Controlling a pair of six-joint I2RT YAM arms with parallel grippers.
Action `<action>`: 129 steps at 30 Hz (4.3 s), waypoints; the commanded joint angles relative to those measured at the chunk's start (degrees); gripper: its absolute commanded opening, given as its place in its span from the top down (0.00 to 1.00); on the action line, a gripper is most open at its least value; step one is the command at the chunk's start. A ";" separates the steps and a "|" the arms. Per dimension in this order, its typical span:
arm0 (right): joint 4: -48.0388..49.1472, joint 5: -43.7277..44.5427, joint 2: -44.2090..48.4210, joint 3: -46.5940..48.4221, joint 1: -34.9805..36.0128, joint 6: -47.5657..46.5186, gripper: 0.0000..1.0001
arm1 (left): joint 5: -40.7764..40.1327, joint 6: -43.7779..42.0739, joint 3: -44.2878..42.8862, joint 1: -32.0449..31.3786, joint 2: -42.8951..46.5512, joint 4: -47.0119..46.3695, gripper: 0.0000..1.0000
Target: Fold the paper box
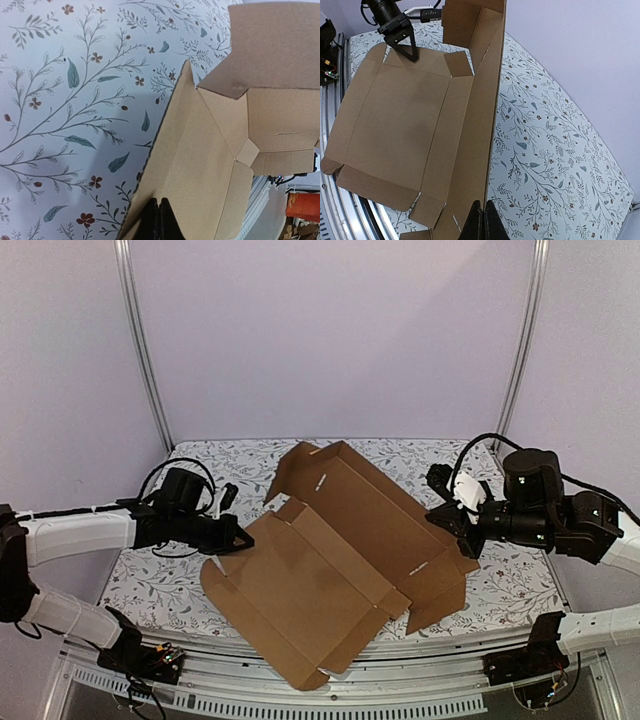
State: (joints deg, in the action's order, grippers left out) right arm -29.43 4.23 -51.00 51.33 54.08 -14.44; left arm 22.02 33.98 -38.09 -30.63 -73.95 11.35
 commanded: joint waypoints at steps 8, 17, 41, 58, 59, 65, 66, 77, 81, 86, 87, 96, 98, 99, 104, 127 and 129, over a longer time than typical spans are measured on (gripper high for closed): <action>0.47 0.77 -0.41 0.25 1.27 -0.94 1.00 | -5.20 0.40 0.07 2.04 7.05 -0.32 1.00; 0.42 0.74 -0.24 0.67 1.57 -0.64 1.00 | -6.74 -1.19 0.43 1.98 4.07 1.12 1.00; 1.08 -2.07 4.49 -0.73 2.68 -0.91 1.00 | -1.64 1.41 3.71 3.77 -4.61 -6.23 1.00; -2.16 -0.50 -0.54 3.26 3.41 -4.05 1.00 | 0.57 2.31 2.20 4.35 2.89 -3.70 0.99; -2.55 -0.53 -1.29 3.71 3.46 -4.58 1.00 | 0.39 2.33 2.34 4.32 3.85 -3.33 0.98; -4.01 0.59 -4.69 5.98 3.57 -6.84 1.00 | -3.49 0.88 1.07 4.47 10.07 1.91 0.93; -4.01 0.68 -5.04 6.25 3.50 -6.91 1.00 | -4.28 0.58 0.90 4.52 11.04 2.62 0.92; -5.76 -3.55 -7.63 9.66 3.63 -10.82 1.00 | -2.02 -0.83 0.69 4.76 7.70 -4.44 0.89; -7.64 -6.04 -8.04 11.02 3.61 -12.85 1.00 | 1.57 0.17 -0.55 4.87 3.00 -10.09 0.90; -8.37 -6.09 -8.65 11.99 3.66 -13.20 1.00 | 8.61 1.46 -2.98 4.59 -1.29 -15.95 0.90; -8.37 -6.00 -8.67 12.10 3.65 -13.03 1.00 | 9.56 1.55 -3.38 4.41 -1.83 -16.27 0.91; -8.37 -1.98 -9.79 12.04 3.65 -11.93 1.00 | 11.31 0.27 -4.35 0.41 -1.44 -14.17 0.90; -8.34 -1.44 -9.95 11.96 3.58 -11.70 1.00 | 11.12 0.40 -3.78 -0.32 -0.92 -13.91 0.91; -8.23 -1.34 -10.02 11.97 3.64 -11.55 1.00 | 11.19 0.54 -3.42 -0.65 -0.73 -13.90 0.91; -8.06 -0.11 -10.23 11.85 3.60 -11.17 1.00 | 10.56 1.47 -1.56 -1.85 0.66 -14.20 0.91; -5.93 10.43 -12.10 9.11 8.84 -12.47 1.00 | 9.58 5.31 2.11 -5.94 2.57 -17.40 0.93; -5.56 12.07 -12.18 8.62 9.57 -12.46 1.00 | 9.54 5.94 2.30 -6.63 2.55 -18.10 0.93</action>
State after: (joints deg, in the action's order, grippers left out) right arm -36.58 11.97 -62.92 61.41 62.22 -26.72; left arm 31.90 38.74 -36.95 -35.62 -72.60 -4.89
